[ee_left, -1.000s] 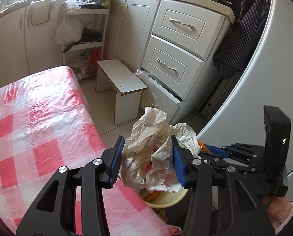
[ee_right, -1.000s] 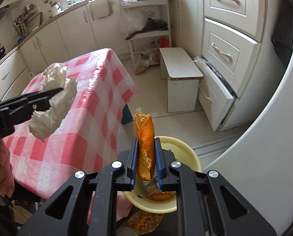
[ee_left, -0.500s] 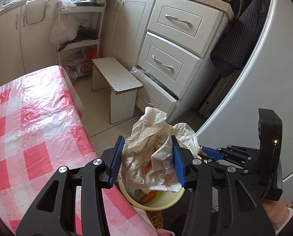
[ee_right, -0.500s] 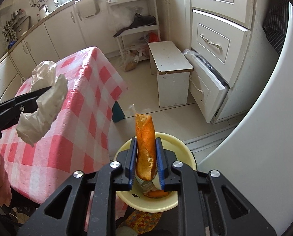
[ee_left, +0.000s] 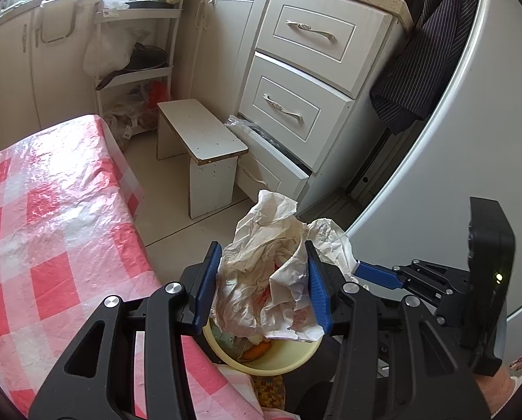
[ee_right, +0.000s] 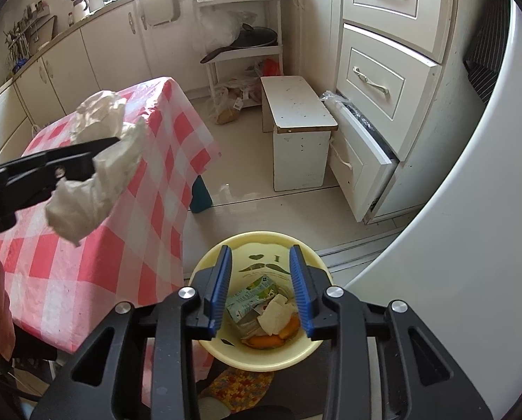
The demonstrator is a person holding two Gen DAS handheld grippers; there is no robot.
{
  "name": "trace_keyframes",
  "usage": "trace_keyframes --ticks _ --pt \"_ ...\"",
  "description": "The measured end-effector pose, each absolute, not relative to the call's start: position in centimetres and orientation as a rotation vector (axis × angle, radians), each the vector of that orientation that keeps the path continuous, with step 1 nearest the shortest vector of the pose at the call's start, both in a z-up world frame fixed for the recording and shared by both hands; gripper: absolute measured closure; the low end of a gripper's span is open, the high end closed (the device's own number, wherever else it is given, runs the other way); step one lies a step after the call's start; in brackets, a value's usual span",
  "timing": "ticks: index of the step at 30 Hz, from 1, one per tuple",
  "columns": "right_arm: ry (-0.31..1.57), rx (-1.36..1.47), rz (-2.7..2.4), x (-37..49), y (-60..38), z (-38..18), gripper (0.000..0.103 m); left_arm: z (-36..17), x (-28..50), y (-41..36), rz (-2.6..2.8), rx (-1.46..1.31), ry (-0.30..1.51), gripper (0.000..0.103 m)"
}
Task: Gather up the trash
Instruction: 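Open the right tool then the left tool to drop peel and tissue into the bin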
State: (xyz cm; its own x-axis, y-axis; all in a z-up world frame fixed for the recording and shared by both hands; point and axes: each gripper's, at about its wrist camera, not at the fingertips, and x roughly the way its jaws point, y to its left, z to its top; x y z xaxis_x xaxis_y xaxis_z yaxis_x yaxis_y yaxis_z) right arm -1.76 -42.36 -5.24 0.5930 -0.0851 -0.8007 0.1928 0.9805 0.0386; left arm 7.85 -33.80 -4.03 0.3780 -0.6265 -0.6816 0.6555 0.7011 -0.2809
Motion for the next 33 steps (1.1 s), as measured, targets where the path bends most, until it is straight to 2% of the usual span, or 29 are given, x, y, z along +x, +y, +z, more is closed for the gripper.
trace_keyframes --ticks 20,26,33 --pt "0.88 0.044 -0.257 -4.8 -42.8 -4.0 0.057 -7.4 7.9 -37.8 -0.818 0.053 0.945 0.057" --pt "0.899 0.055 -0.267 -4.6 -43.4 -4.6 0.056 -8.8 8.6 -39.3 -0.81 0.053 1.004 0.047" --pt "0.904 0.051 -0.267 -4.5 -43.2 -4.7 0.055 -8.4 8.5 -39.2 -0.81 0.052 0.991 0.031"
